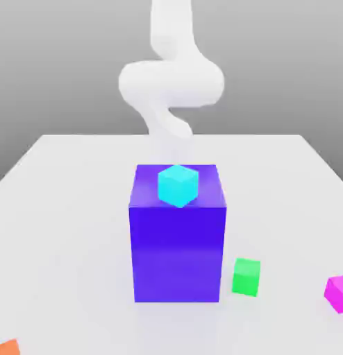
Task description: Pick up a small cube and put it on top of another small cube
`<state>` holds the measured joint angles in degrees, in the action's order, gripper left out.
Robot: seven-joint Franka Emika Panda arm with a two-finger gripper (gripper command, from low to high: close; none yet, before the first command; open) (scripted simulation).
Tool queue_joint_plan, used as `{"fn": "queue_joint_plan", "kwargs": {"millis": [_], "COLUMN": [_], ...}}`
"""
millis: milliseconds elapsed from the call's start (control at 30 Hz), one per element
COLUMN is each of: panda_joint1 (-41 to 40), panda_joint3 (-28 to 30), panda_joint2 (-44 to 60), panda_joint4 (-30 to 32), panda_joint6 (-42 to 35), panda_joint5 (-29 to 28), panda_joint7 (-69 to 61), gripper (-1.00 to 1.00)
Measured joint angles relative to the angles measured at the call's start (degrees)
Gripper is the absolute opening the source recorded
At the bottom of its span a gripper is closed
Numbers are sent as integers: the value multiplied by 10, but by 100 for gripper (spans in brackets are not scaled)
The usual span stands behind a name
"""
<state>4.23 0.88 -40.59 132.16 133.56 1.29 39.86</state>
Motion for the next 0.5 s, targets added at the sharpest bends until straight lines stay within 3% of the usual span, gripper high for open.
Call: {"fn": "queue_joint_plan", "kwargs": {"millis": [267, 500], "panda_joint1": [123, 198], "panda_joint3": [13, -11], "panda_joint2": [171, 316], "panda_joint4": [12, 23], "panda_joint6": [57, 107], "panda_joint5": [45, 71], "panda_joint7": [-196, -355], "gripper": [0, 0]}}
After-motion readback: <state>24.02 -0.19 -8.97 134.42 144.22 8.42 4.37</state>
